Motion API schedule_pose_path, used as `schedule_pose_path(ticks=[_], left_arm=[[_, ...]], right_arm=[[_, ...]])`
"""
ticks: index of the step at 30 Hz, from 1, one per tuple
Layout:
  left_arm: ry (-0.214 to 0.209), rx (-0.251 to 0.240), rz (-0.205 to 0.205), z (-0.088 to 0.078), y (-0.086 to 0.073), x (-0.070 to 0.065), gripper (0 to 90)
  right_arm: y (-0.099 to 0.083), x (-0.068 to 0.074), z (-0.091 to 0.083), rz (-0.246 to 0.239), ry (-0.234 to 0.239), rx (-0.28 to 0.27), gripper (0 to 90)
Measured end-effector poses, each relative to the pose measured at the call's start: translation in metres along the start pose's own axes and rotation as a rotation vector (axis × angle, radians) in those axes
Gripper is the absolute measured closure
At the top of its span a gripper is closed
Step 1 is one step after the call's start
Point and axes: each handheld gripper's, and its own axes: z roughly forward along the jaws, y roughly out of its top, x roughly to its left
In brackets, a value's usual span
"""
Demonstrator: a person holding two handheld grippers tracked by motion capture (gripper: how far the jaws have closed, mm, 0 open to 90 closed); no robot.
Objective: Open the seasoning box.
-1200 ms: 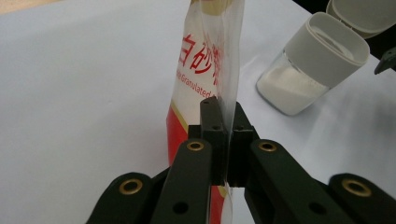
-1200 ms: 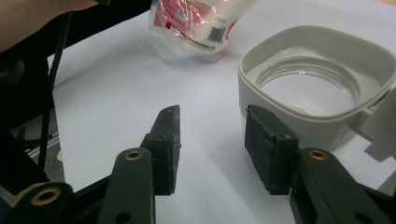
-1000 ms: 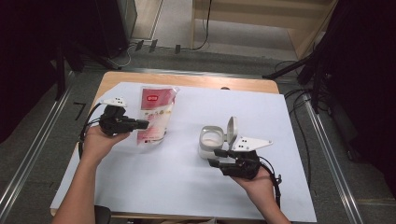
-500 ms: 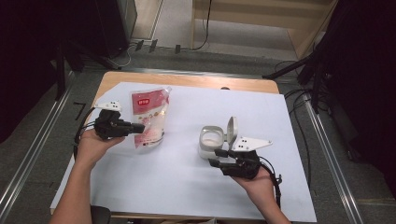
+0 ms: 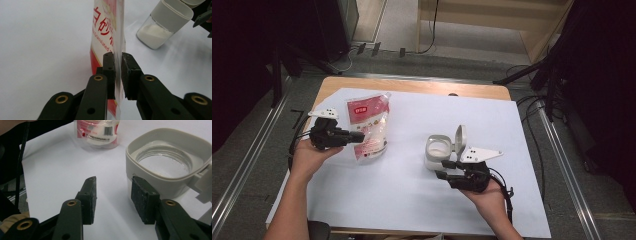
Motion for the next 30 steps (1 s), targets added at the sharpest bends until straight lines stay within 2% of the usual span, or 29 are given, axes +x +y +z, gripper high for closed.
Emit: schedule_pose_path(ticks=[5,7,10,12,14,15,17,20,21,30], left_arm=[[0.008,-0.027,-0.009,-0.0038,-0.0007,0.0007,82.5],[0.009,-0.028,0.004,-0.0053,-0.0006,0.0008,81.6],[0.023,-0.014,0.043,-0.0071,-0.0006,-0.0015,85.8],[-0.001,0.002,0.067,-0.0078,-0.0006,-0.0032,88.5],[-0.014,-0.001,0.119,-0.0070,-0.0023,-0.0057,88.7],[-0.024,0.001,0.123,-0.0067,-0.0026,-0.0062,88.3],[-0.041,0.012,0.088,-0.0070,-0.0020,-0.0057,85.5],[-0.056,-0.004,0.061,-0.0087,-0.0018,-0.0041,79.2],[-0.048,-0.017,0.061,-0.0088,-0.0019,-0.0042,78.3],[-0.042,-0.002,0.050,-0.0081,-0.0024,-0.0053,74.1]], right_arm=[[-0.0001,0.0002,0.0002,-0.002,-0.003,0.000,56.1],[-0.0001,0.0003,0.0003,-0.002,-0.003,0.001,56.1],[-0.0002,0.0005,0.0006,-0.006,-0.005,0.003,56.1],[-0.0002,0.0006,0.0007,-0.008,-0.006,0.003,56.1],[-0.0002,0.0008,0.0007,-0.009,-0.006,0.003,56.1],[-0.0003,0.0009,0.0008,-0.009,-0.008,0.004,56.1],[-0.0003,0.0010,0.0009,-0.010,-0.008,0.006,56.2],[-0.0003,0.0014,0.0009,-0.010,-0.009,0.008,56.1],[-0.0004,0.0015,0.0010,-0.010,-0.008,0.007,56.1],[-0.0005,0.0015,0.0010,-0.011,-0.011,0.010,56.2]])
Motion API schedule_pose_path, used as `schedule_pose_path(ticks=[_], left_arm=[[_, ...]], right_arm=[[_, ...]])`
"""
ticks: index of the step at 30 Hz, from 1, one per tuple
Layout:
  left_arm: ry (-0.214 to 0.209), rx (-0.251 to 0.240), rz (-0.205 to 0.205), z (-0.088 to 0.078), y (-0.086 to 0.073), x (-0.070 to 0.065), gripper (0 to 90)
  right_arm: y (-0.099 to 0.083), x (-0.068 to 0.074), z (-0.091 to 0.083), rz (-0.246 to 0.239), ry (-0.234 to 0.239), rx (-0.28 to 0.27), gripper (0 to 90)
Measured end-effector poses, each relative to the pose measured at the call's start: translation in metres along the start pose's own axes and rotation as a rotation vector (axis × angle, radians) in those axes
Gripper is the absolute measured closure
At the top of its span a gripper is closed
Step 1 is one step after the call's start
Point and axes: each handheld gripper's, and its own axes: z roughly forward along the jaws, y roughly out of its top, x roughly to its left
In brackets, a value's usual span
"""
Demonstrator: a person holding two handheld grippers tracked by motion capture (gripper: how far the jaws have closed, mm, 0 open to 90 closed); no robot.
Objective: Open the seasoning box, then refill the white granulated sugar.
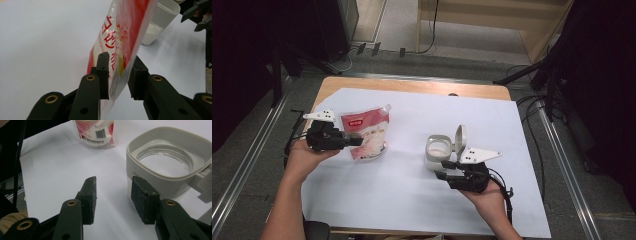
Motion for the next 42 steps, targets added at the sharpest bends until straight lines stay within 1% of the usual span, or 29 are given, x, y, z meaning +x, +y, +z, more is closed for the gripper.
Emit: schedule_pose_path(ticks=[3,5,9,10,11,12,13,15,17,19,23,25,26,27,29,30,31,33,35,37,38,42], left_arm=[[0.001,0.012,0.014,0.000,0.000,-0.002,71.0],[0.005,0.021,0.010,0.000,0.000,-0.003,68.5],[0.011,0.028,0.019,0.000,0.001,-0.004,65.1],[0.021,0.025,0.027,0.000,0.002,-0.005,64.0],[0.015,0.022,0.028,0.000,0.002,-0.005,62.9],[0.012,0.008,0.033,-0.001,0.002,-0.006,62.4],[0.015,-0.002,0.035,-0.001,0.003,-0.006,59.7],[0.013,-0.013,0.035,-0.003,0.004,-0.007,58.2],[0.019,-0.021,0.038,-0.004,0.004,-0.007,57.0],[0.022,-0.017,0.040,-0.006,0.004,-0.007,56.5],[0.022,-0.012,0.032,-0.009,0.003,-0.007,54.6],[0.028,-0.012,0.037,-0.011,0.003,-0.007,53.0],[0.024,-0.010,0.031,-0.012,0.002,-0.007,51.9],[0.032,-0.011,0.031,-0.013,0.002,-0.007,51.3],[0.031,-0.003,0.021,-0.015,0.002,-0.007,49.8],[0.034,0.005,0.027,-0.017,0.001,-0.006,49.6],[0.035,0.002,0.024,-0.018,0.001,-0.006,49.1],[0.044,0.000,0.024,-0.021,-0.001,-0.006,49.1],[0.040,0.000,0.010,-0.023,-0.002,-0.005,49.1],[0.044,-0.003,0.009,-0.025,-0.004,-0.004,49.1],[0.044,-0.002,0.002,-0.026,-0.005,-0.004,49.1],[0.058,-0.008,-0.007,-0.032,-0.009,-0.002,48.8]], right_arm=[[0.000,-0.001,0.000,0.002,-0.001,-0.003,56.1],[0.000,-0.001,-0.001,0.004,-0.001,-0.006,56.1],[0.001,-0.002,-0.002,0.001,-0.005,-0.006,56.2],[0.001,-0.002,-0.003,0.002,-0.007,-0.009,56.2],[0.001,-0.003,-0.003,0.003,-0.007,-0.011,56.1],[0.001,-0.003,-0.003,0.003,-0.007,-0.009,56.2],[0.001,-0.004,-0.003,0.000,-0.008,-0.010,56.2],[0.001,-0.004,-0.004,-0.001,-0.009,-0.004,56.2],[0.001,-0.004,-0.004,0.001,-0.010,-0.001,56.1],[0.001,-0.005,-0.005,0.006,-0.012,-0.001,56.1],[0.002,-0.006,-0.008,0.001,-0.015,-0.007,56.1],[0.003,-0.007,-0.010,0.006,-0.015,-0.005,56.0],[0.003,-0.008,-0.010,0.007,-0.014,-0.006,56.0],[0.003,-0.008,-0.011,0.009,-0.015,-0.004,56.0],[0.003,-0.009,-0.013,0.012,-0.016,0.000,56.0],[0.003,-0.010,-0.013,0.017,-0.013,-0.002,55.9],[0.003,-0.010,-0.014,0.017,-0.012,-0.001,55.7],[0.002,-0.011,-0.015,0.015,-0.011,0.005,55.7],[0.002,-0.011,-0.015,0.009,-0.011,0.011,55.7],[0.002,-0.010,-0.016,0.007,-0.010,0.017,55.8],[0.002,-0.010,-0.016,0.003,-0.011,0.019,55.8],[0.001,-0.011,-0.019,0.002,-0.015,0.027,56.0]])
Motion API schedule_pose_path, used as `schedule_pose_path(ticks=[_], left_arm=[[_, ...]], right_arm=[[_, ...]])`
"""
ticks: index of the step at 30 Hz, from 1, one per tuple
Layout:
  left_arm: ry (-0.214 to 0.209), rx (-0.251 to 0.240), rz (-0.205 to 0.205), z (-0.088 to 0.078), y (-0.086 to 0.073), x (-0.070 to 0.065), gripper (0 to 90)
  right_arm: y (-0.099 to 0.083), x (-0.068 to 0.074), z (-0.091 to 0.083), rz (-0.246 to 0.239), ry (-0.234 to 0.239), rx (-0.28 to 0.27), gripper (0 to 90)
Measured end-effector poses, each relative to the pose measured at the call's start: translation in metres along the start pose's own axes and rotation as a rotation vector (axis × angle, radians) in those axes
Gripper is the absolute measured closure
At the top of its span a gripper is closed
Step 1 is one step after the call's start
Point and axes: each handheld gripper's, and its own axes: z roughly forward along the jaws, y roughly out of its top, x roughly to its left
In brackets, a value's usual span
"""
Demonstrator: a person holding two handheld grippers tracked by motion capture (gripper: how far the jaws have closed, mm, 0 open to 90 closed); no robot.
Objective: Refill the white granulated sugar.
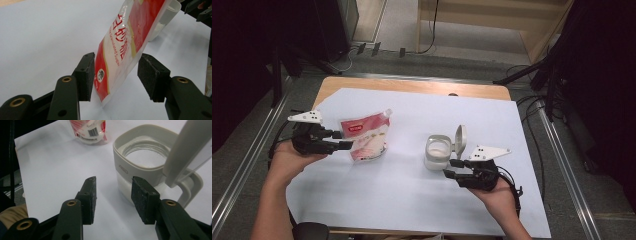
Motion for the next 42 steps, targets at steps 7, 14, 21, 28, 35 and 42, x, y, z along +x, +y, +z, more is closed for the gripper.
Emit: schedule_pose_path(ticks=[7,14,21,28,35,42], left_arm=[[0.024,0.003,-0.007,-0.006,-0.003,0.003,48.0],[0.037,-0.012,-0.021,-0.014,-0.009,0.008,46.6],[0.055,-0.024,-0.023,-0.021,-0.012,0.010,45.8],[0.085,-0.017,-0.048,-0.016,-0.014,0.017,43.8],[0.091,-0.020,-0.045,-0.010,-0.013,0.020,43.4],[0.109,-0.011,-0.056,-0.006,-0.014,0.024,42.1]], right_arm=[[-0.001,-0.006,-0.008,0.018,-0.011,-0.008,56.8],[-0.002,-0.011,-0.016,0.028,-0.018,-0.009,62.1],[-0.002,-0.015,-0.020,0.037,-0.033,0.008,78.3],[0.002,-0.018,-0.025,0.035,-0.007,0.026,90.0],[0.001,-0.033,-0.030,0.059,-0.049,0.022,90.0],[0.003,-0.050,-0.033,0.115,-0.077,-0.024,90.0]])
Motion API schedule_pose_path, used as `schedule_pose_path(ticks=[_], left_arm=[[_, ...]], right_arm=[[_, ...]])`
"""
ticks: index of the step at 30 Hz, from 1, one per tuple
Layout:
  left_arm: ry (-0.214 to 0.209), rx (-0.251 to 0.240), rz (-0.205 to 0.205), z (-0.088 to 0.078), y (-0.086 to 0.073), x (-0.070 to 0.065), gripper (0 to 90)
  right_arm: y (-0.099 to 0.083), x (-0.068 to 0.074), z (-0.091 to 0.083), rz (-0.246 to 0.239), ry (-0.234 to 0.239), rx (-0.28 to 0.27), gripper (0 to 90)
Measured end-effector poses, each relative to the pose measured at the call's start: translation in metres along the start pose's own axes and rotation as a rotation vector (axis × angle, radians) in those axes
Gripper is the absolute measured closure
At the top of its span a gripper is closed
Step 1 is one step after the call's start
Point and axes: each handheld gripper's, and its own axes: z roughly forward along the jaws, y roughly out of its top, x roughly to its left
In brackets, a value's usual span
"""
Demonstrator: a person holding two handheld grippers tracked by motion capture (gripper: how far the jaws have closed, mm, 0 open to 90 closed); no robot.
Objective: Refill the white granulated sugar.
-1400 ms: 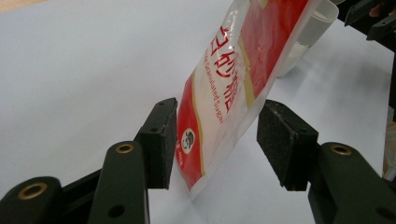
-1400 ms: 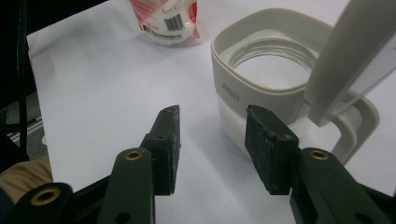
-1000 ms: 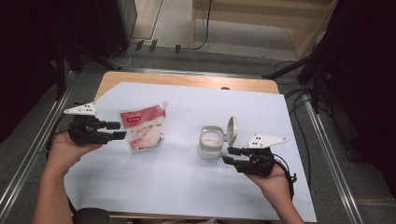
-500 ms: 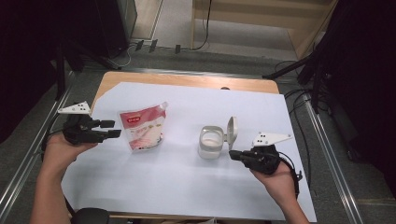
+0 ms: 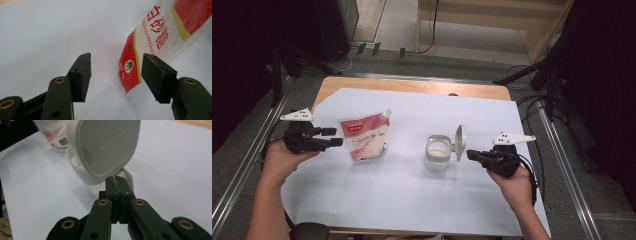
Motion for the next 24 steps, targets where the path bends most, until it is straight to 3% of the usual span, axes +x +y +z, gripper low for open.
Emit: schedule_pose_path(ticks=[7,17,24], left_arm=[[0.021,0.011,-0.007,0.006,0.002,-0.001,41.9],[0.013,0.002,-0.001,0.010,0.003,-0.003,42.0],[0.003,0.025,0.000,0.014,0.004,-0.005,42.2]], right_arm=[[0.006,-0.009,0.005,0.025,-0.025,-0.012,89.3],[0.016,-0.012,0.013,0.039,-0.050,-0.017,89.5],[0.024,-0.016,0.018,0.048,-0.057,-0.027,89.4]])
